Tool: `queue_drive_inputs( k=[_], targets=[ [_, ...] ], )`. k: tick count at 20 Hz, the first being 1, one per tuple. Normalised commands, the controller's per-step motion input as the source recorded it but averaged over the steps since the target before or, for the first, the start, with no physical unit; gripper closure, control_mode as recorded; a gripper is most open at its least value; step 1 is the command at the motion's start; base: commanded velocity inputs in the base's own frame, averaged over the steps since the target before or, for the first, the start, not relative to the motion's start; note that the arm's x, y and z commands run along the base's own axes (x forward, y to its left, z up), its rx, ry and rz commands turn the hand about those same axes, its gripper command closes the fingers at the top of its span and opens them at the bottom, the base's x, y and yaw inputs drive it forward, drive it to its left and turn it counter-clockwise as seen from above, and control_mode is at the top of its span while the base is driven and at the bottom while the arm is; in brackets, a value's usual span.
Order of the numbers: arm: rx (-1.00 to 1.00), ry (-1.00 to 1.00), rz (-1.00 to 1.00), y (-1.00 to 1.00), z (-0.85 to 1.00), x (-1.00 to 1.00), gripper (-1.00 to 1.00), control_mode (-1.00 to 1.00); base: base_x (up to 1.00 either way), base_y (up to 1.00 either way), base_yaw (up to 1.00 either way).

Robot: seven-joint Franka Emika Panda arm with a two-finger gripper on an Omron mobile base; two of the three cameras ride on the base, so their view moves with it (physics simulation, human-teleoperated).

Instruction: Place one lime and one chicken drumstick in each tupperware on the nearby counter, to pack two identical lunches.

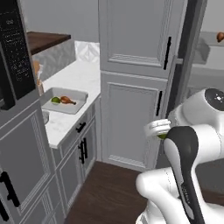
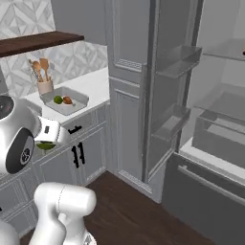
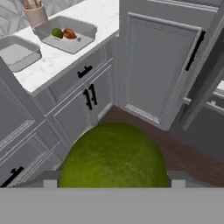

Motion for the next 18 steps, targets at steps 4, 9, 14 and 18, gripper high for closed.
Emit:
queue_drive_inputs(
  k=[4, 9, 14, 18],
  targets=[
    [0.00, 0.00, 0.00, 0.00, 0.00, 0.00, 1.00, 1.00, 1.00, 0.16, 0.55],
    [0.00, 0.00, 0.00, 0.00, 0.00, 0.00, 1.00, 1.00, 1.00, -0.02, 0.47],
    [0.00, 0.00, 0.00, 0.00, 0.00, 0.00, 1.00, 1.00, 1.00, 0.00, 0.43],
    [0.00, 0.00, 0.00, 0.00, 0.00, 0.00, 1.00, 1.00, 1.00, -0.03, 0.36]
  ],
)
